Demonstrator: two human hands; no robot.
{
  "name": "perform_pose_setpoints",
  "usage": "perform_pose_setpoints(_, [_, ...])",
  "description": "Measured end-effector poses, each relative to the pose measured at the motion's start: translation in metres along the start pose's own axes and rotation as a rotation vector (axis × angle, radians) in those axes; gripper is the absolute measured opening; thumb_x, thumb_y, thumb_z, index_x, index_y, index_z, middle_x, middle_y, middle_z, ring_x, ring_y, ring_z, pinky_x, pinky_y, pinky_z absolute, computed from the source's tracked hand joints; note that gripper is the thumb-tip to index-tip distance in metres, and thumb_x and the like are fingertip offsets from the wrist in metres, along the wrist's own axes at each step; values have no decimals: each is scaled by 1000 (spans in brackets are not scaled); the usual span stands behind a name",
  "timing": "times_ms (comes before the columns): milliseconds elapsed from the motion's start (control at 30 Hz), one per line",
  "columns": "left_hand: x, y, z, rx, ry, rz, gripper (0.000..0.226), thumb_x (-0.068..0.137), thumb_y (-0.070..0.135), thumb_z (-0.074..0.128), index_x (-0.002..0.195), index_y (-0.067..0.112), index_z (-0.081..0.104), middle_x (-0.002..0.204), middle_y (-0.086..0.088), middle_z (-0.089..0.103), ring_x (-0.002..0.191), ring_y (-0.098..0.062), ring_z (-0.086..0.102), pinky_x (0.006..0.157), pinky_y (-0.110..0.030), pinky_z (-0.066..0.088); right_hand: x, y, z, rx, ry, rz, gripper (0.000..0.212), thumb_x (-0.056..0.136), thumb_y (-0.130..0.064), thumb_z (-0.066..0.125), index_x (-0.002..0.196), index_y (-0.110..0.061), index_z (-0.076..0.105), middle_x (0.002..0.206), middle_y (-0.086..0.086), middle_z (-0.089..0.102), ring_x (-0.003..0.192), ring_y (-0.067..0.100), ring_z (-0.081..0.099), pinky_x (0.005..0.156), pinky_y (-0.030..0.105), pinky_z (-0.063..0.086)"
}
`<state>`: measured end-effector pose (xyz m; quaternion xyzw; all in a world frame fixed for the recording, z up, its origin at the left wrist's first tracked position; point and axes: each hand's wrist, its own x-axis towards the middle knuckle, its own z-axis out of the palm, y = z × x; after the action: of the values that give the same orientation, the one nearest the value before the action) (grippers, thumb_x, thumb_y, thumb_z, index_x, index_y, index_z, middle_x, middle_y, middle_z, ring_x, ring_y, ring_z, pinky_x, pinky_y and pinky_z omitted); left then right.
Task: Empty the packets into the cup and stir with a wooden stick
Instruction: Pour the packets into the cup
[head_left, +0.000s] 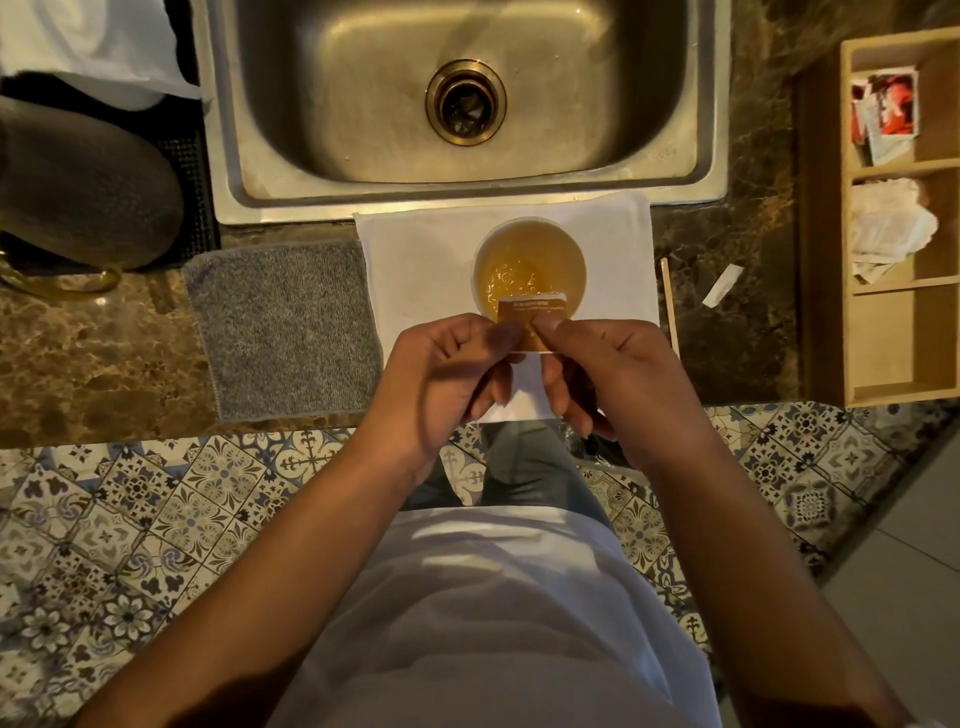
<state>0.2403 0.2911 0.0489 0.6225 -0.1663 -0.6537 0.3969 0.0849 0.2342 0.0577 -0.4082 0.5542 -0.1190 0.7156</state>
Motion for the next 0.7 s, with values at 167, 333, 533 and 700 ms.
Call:
perform_pose_setpoints(167, [0,-1,0,13,-7,27,26,98,19,59,76,7,65,49,-2,54,45,-18,31,46,-27,28,0,0,0,-3,6,4,48,104,-31,52,65,-8,65,53,8,59,39,15,44,42,15,37])
perform_pose_setpoints(333, [0,0,0,7,-6,34,29,98,19,59,72,10,65,49,-2,54,44,-17,31,45,-24,29,1,1,0,-11,3,4,48,105,-31,52,64,-9,65,52,7,59,39,15,43,42,16,38])
perform_pose_setpoints(533, [-1,-1,1,18,-10,24,34,98,28,59,71,8,64,50,-4,55,45,-18,33,46,-25,30,2,3,-2,39,-5,44,47,103,-35,54,68,-6,67,55,11,59,37,14,42,41,18,36])
perform_pose_setpoints(700, [0,-2,1,-8,-3,30,33,99,22,59,68,10,65,47,-3,56,40,-15,33,44,-22,33,1,3,-2,34,7,51,49,103,-39,52,67,-9,66,57,13,57,39,14,41,41,19,36])
